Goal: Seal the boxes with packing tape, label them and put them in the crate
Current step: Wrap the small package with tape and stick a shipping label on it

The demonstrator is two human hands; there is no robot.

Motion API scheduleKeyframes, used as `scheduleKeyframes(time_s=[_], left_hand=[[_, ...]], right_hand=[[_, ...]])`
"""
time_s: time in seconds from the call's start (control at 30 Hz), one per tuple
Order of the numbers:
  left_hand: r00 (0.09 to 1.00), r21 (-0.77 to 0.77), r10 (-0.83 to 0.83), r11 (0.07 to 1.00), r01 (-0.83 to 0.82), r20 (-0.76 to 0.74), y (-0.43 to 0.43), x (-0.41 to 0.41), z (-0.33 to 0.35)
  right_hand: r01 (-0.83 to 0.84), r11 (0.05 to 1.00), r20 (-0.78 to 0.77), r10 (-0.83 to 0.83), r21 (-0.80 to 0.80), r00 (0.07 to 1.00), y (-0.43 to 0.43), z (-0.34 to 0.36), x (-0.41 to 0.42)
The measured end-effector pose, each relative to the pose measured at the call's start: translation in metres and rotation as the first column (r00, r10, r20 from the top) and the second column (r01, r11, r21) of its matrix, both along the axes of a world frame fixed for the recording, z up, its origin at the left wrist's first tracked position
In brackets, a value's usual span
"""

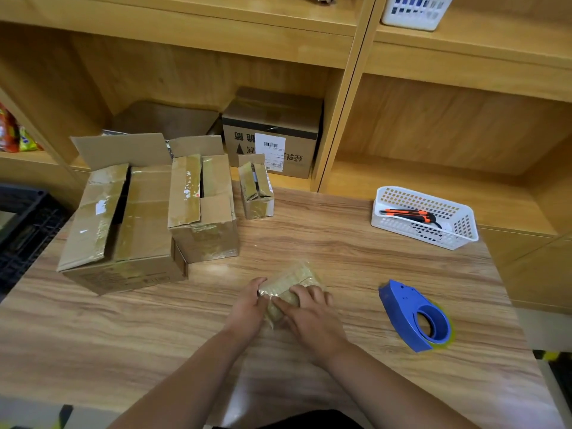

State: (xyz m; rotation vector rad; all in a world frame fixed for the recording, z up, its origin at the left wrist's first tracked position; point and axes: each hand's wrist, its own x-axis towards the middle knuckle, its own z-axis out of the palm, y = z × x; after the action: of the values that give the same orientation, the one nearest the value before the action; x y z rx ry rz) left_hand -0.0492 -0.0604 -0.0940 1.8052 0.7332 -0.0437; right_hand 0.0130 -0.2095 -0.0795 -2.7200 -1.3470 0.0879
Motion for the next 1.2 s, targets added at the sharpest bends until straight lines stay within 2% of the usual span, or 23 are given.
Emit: scheduleKeyframes(time_s=[0.2, 0.37, 0.53, 0.67, 0.8, 0.9, 0.97, 1.1, 1.2], left_hand=[[0.999, 0.050, -0.043, 0.998, 0.044, -0.018, 0.001, 0.000, 0.002], [0.998, 0.026, -0.051, 0.998, 0.052, -0.028, -0.002, -0.001, 0.008], [0.997, 0.042, -0.041, 0.998, 0.044, -0.069, -0.001, 0.005, 0.012], [0.991, 0.052, -0.020, 0.998, 0.027, -0.131, 0.000, 0.018, 0.016], [0.981, 0.105, 0.108, 0.990, -0.091, -0.163, -0.010, 0.029, 0.014], [0.942, 0.043, 0.256, 0.966, -0.253, -0.218, -0.025, 0.036, 0.013], [0.921, 0.036, 0.311, 0.950, -0.311, -0.236, -0.032, 0.040, 0.013], [0.879, 0.052, 0.419, 0.907, -0.418, -0.227, -0.037, 0.047, 0.013], [0.871, 0.047, 0.429, 0.901, -0.431, -0.240, -0.036, 0.051, 0.008]], right_hand=[[0.075, 0.988, -0.087, -0.087, -0.132, 0.992, -0.016, 0.008, 0.022], [0.220, 0.974, -0.110, -0.225, -0.062, 0.968, -0.028, 0.012, 0.035], [0.278, 0.956, -0.273, -0.245, 0.092, 0.930, -0.021, 0.015, 0.045], [0.374, 0.926, -0.408, -0.321, 0.055, 0.855, -0.005, 0.016, 0.049], [0.565, 0.814, -0.531, -0.541, -0.135, 0.653, 0.021, 0.014, 0.044], [0.685, 0.708, -0.526, -0.653, -0.170, 0.545, 0.034, 0.009, 0.040], [0.717, 0.679, -0.500, -0.681, -0.156, 0.535, 0.037, 0.006, 0.040], [0.709, 0.695, -0.481, -0.666, -0.121, 0.570, 0.038, 0.000, 0.043], [0.726, 0.682, -0.487, -0.666, -0.092, 0.564, 0.037, -0.007, 0.045]])
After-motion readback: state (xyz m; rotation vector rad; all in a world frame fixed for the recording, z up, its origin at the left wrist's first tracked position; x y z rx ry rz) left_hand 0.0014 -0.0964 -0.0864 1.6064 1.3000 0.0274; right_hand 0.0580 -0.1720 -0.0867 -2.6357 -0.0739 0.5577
